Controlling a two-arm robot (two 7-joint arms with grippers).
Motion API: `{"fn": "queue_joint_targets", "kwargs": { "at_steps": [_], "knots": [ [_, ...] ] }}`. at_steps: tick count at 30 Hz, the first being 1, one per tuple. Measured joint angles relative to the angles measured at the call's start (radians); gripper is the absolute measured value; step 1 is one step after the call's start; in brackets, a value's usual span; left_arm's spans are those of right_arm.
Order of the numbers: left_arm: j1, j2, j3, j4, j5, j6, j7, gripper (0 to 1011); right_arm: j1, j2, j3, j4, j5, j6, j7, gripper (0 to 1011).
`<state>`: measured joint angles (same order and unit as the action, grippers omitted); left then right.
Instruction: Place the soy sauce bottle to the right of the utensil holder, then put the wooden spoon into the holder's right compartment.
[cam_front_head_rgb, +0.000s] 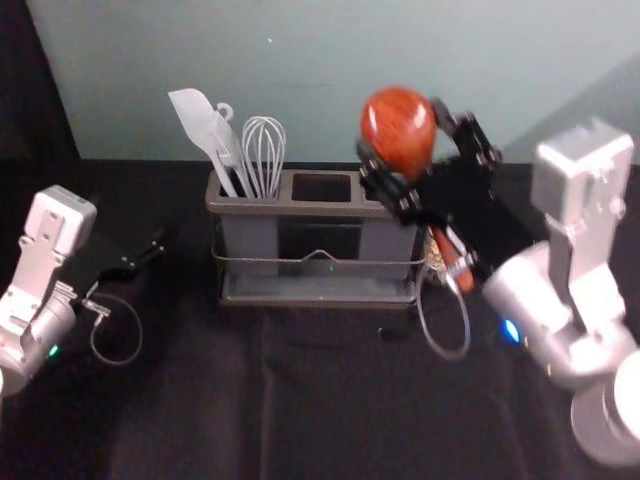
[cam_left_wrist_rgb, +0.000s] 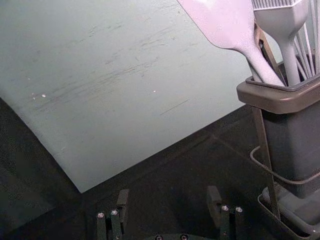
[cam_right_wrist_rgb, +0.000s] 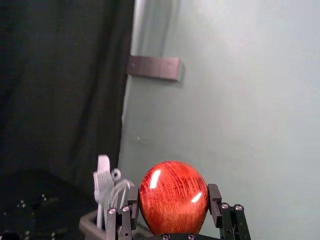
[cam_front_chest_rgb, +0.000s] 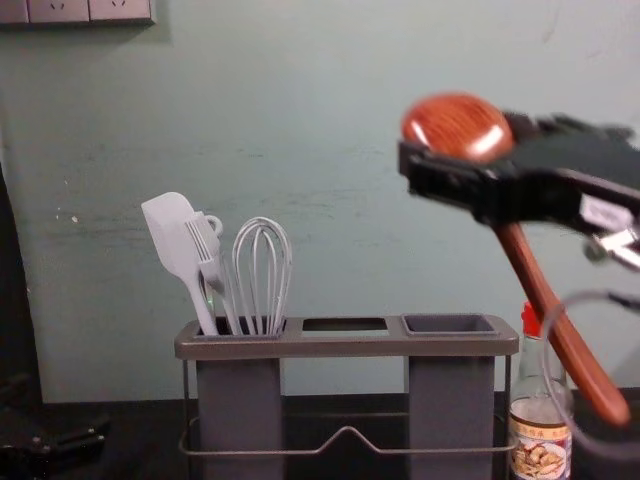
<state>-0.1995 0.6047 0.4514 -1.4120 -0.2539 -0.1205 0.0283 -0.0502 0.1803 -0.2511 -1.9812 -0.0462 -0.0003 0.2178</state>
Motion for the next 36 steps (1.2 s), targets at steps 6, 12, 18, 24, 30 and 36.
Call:
{"fn": "queue_joint_targets", "kwargs": {
  "at_steps": [6, 12, 18, 24, 30, 36],
  "knots": [
    [0.000, 0.000, 0.000, 0.000, 0.000, 0.000, 0.000, 1000, 0.159, 0.018, -0.009, 0.095, 0.049, 0.000, 0.072, 837],
    [0.000, 0.000, 0.000, 0.000, 0.000, 0.000, 0.000, 1000, 0.284, 0.011, -0.015, 0.199, 0.115, -0.013, 0.123, 837],
    [0.000, 0.000, 0.000, 0.000, 0.000, 0.000, 0.000, 1000, 0.357, -0.016, -0.021, 0.305, 0.182, -0.063, 0.144, 837],
    [0.000, 0.000, 0.000, 0.000, 0.000, 0.000, 0.000, 1000, 0.394, -0.046, -0.019, 0.396, 0.237, -0.144, 0.144, 837],
    [0.000, 0.000, 0.000, 0.000, 0.000, 0.000, 0.000, 1000, 0.407, -0.075, -0.008, 0.470, 0.296, -0.223, 0.136, 837],
    [0.000, 0.000, 0.000, 0.000, 0.000, 0.000, 0.000, 1000, 0.404, -0.095, -0.002, 0.519, 0.340, -0.282, 0.122, 837]
  ]
}}
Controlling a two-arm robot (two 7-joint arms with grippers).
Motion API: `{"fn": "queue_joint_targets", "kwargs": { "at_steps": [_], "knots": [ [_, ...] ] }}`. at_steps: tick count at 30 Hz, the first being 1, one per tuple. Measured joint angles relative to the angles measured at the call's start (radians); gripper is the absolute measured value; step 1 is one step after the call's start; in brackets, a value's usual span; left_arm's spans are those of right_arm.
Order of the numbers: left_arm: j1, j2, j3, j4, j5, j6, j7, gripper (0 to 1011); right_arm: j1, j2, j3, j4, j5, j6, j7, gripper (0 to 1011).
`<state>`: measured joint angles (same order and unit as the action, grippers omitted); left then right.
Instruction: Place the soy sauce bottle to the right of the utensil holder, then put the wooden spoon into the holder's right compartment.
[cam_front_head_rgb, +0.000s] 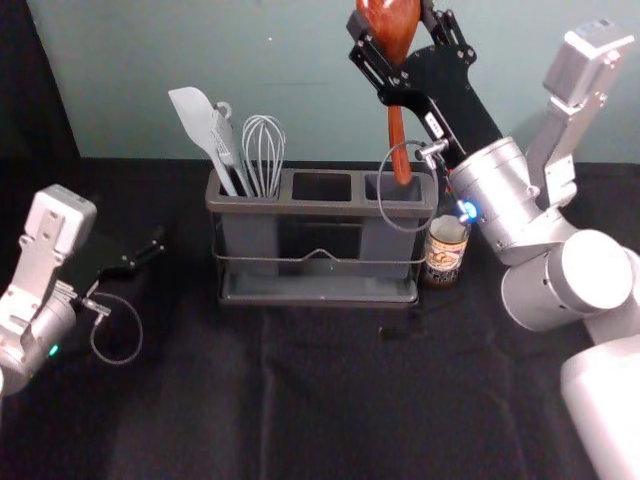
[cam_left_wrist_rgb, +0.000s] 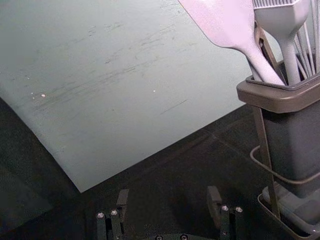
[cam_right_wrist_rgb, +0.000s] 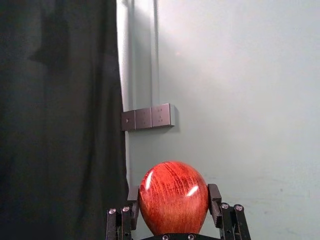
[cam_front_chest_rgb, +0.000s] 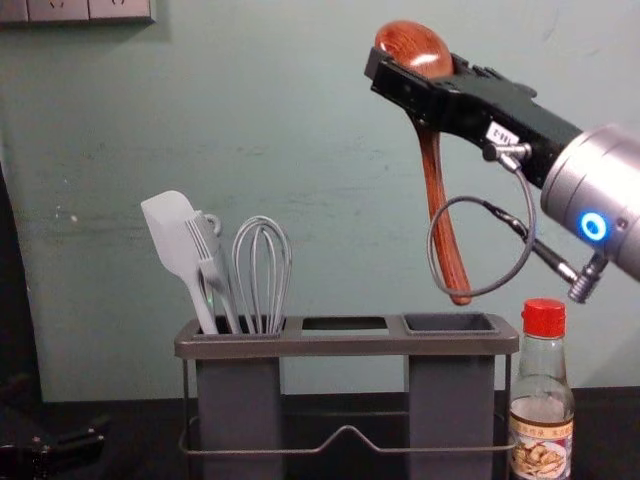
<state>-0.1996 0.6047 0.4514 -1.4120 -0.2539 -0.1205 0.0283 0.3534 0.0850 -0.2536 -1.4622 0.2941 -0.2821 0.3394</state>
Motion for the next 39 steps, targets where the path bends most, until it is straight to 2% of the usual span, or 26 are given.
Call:
{"fn": "queue_joint_targets", "kwargs": {
  "at_steps": [11, 22, 33, 39],
  "knots": [
    [0.000, 0.000, 0.000, 0.000, 0.000, 0.000, 0.000, 1000, 0.000, -0.022, -0.001, 0.083, 0.061, -0.089, 0.030, 837],
    [0.000, 0.000, 0.000, 0.000, 0.000, 0.000, 0.000, 1000, -0.013, -0.049, 0.004, 0.144, 0.077, -0.164, 0.040, 837],
    [0.000, 0.000, 0.000, 0.000, 0.000, 0.000, 0.000, 1000, -0.020, -0.061, 0.016, 0.191, 0.079, -0.191, 0.049, 837],
    [0.000, 0.000, 0.000, 0.000, 0.000, 0.000, 0.000, 1000, -0.030, -0.063, 0.017, 0.208, 0.063, -0.193, 0.047, 837]
  ]
}}
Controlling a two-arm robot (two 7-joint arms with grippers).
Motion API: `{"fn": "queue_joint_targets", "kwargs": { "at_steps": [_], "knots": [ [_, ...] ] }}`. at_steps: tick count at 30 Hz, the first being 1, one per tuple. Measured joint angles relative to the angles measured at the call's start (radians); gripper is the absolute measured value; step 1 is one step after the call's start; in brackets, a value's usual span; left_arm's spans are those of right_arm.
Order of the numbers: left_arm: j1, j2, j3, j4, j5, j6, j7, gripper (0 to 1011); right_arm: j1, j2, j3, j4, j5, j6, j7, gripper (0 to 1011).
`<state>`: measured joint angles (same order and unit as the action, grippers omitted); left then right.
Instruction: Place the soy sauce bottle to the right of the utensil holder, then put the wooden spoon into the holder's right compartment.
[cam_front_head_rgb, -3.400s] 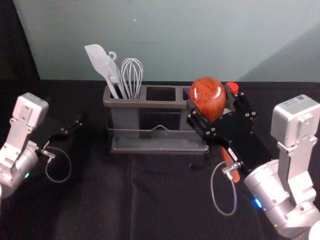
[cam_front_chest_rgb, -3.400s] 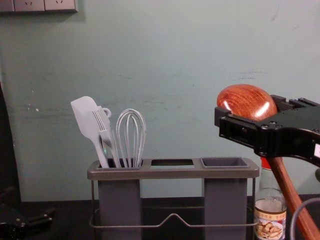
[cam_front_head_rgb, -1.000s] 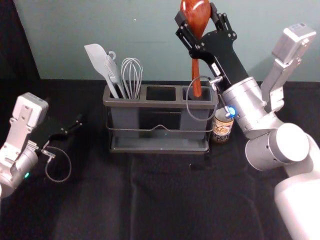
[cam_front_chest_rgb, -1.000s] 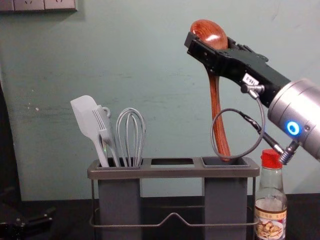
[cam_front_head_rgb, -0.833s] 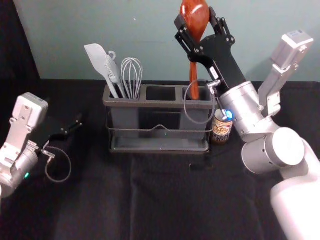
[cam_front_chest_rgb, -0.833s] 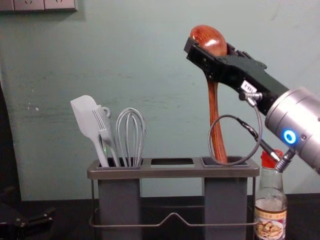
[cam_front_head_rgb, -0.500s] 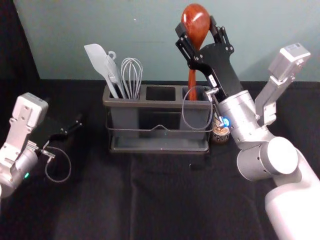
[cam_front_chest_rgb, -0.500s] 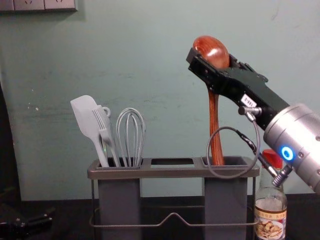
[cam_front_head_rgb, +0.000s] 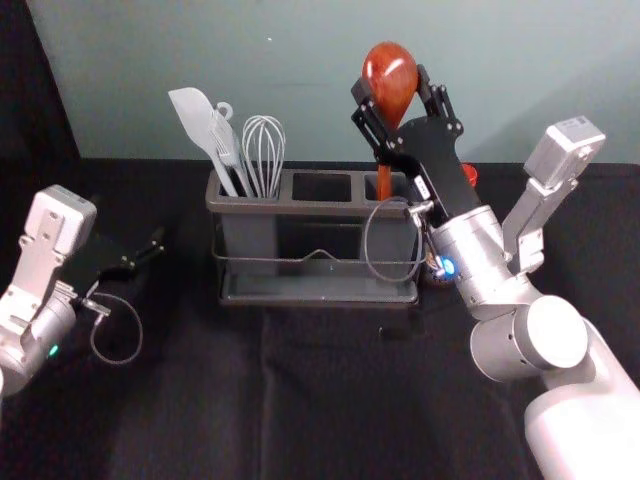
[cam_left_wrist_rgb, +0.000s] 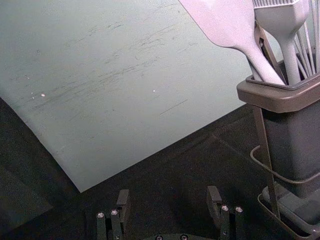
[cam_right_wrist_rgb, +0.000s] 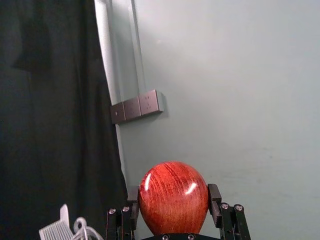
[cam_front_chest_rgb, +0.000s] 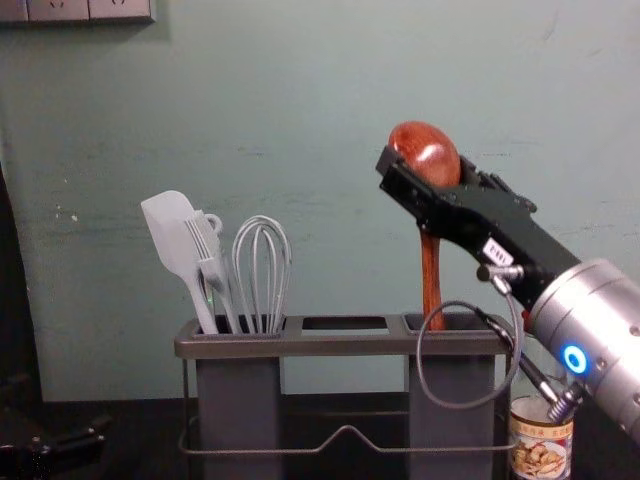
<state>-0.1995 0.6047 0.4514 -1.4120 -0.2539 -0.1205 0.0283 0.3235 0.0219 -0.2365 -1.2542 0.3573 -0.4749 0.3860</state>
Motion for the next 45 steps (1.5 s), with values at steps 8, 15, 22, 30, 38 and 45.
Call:
{"fn": "queue_joint_targets", "kwargs": {
  "at_steps": [8, 15, 22, 30, 38, 45],
  "knots": [
    [0.000, 0.000, 0.000, 0.000, 0.000, 0.000, 0.000, 1000, -0.008, -0.002, 0.002, 0.025, -0.017, -0.007, -0.003, 837],
    [0.000, 0.000, 0.000, 0.000, 0.000, 0.000, 0.000, 1000, -0.018, -0.006, 0.007, 0.035, -0.017, -0.015, -0.001, 837],
    [0.000, 0.000, 0.000, 0.000, 0.000, 0.000, 0.000, 1000, -0.027, -0.008, 0.009, 0.036, -0.015, -0.018, 0.006, 837],
    [0.000, 0.000, 0.000, 0.000, 0.000, 0.000, 0.000, 1000, -0.031, -0.011, 0.013, 0.023, -0.011, -0.018, 0.007, 942],
    [0.000, 0.000, 0.000, 0.000, 0.000, 0.000, 0.000, 1000, -0.039, -0.011, 0.017, -0.026, -0.014, -0.018, 0.000, 1002],
    [0.000, 0.000, 0.000, 0.000, 0.000, 0.000, 0.000, 1000, -0.056, -0.001, 0.023, -0.089, -0.017, -0.015, -0.008, 1002]
  ]
}}
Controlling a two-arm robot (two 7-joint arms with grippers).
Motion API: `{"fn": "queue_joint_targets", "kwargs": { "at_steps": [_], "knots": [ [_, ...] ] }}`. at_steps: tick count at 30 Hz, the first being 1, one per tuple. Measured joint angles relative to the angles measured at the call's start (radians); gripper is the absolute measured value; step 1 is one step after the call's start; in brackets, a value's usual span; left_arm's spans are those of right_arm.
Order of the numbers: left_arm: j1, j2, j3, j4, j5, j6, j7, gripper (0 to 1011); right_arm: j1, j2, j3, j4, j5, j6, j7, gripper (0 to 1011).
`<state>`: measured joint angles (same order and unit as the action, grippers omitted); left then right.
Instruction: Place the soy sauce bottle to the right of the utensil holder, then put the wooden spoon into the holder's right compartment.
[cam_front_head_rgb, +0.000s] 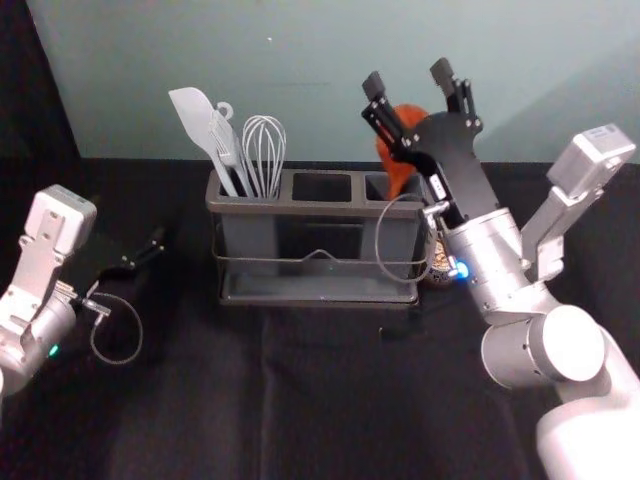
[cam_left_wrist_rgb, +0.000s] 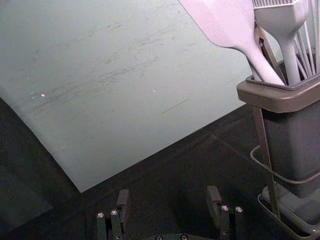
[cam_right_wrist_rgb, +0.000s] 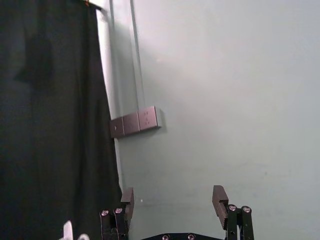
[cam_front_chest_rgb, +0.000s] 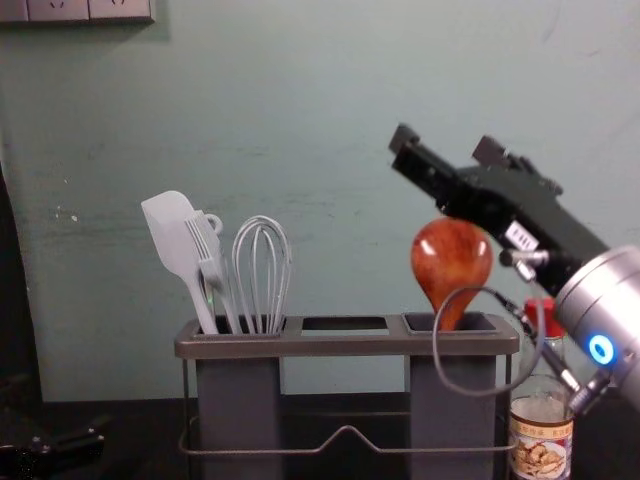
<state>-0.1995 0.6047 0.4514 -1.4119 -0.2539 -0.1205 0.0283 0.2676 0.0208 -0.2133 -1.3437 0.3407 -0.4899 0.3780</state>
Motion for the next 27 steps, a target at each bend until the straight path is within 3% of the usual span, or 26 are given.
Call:
{"fn": "queue_joint_targets", "kwargs": {
  "at_steps": [11, 17, 23, 27],
  "knots": [
    [0.000, 0.000, 0.000, 0.000, 0.000, 0.000, 0.000, 1000, -0.026, 0.071, 0.039, -0.148, -0.058, 0.029, -0.033, 1002],
    [0.000, 0.000, 0.000, 0.000, 0.000, 0.000, 0.000, 1000, -0.044, 0.142, 0.115, -0.237, -0.060, 0.076, -0.054, 1002],
    [0.000, 0.000, 0.000, 0.000, 0.000, 0.000, 0.000, 1000, -0.070, 0.198, 0.193, -0.269, -0.042, 0.109, -0.062, 1002],
    [0.000, 0.000, 0.000, 0.000, 0.000, 0.000, 0.000, 1000, -0.088, 0.216, 0.226, -0.268, -0.039, 0.128, -0.072, 1002]
  ]
}}
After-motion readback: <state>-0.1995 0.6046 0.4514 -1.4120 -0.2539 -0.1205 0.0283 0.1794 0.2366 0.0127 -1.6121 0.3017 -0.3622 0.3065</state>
